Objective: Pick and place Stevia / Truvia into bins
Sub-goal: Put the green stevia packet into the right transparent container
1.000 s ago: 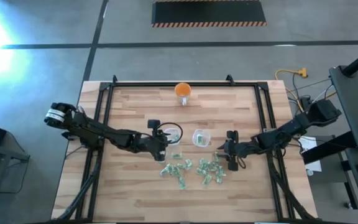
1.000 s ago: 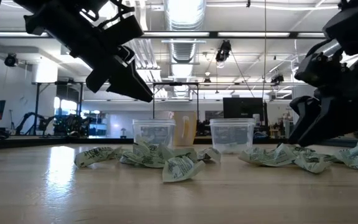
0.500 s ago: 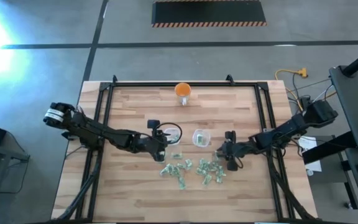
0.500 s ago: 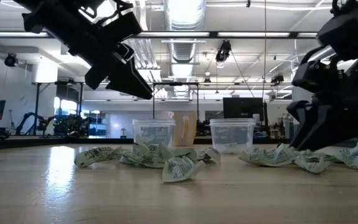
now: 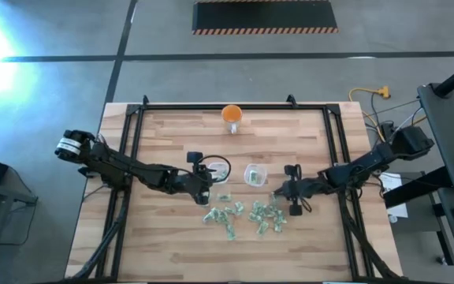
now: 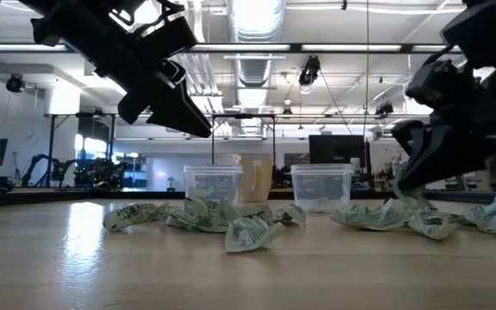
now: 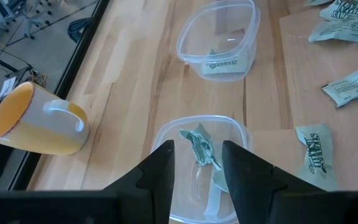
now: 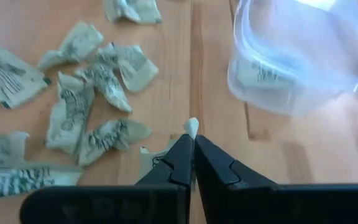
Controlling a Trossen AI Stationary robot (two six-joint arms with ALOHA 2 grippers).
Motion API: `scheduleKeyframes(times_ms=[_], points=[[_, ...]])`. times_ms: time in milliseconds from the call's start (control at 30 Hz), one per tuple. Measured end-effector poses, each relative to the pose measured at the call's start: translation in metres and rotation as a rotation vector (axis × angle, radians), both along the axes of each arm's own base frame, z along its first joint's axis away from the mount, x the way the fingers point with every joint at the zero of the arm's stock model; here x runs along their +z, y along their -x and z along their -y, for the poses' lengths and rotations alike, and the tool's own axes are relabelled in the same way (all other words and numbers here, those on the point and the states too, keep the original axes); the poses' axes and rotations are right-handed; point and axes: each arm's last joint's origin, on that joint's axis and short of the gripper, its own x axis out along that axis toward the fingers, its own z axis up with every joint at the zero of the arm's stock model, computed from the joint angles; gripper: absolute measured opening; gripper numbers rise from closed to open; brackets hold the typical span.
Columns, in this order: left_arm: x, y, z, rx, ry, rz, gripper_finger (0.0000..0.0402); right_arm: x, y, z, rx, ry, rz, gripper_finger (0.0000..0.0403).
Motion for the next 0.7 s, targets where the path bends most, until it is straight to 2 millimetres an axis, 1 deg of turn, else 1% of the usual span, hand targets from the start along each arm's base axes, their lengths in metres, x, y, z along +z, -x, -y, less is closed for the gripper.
scheduleKeyframes(times_ms=[300, 433, 567, 700], points=[[0.000, 0.000, 0.000, 0.000, 0.000, 0.001, 0.0118, 0.037, -0.010, -0.002, 0.061, 0.108, 0.147, 0.0009], [0.000, 0.000, 0.000, 0.000, 0.000, 0.001, 0.0118, 0.052, -0.017, 0.001, 0.020, 0.200, 0.204, 0.0009], [0.000, 0.000, 0.000, -0.001, 0.000, 0.001, 0.0118, 0.057, -0.027, 0.012, -0.039, 0.242, 0.205, 0.0009], [0.000, 0.000, 0.000, -0.001, 0.000, 0.001, 0.0118, 0.049, -0.039, 0.027, -0.083, 0.245, 0.169, 0.0009]])
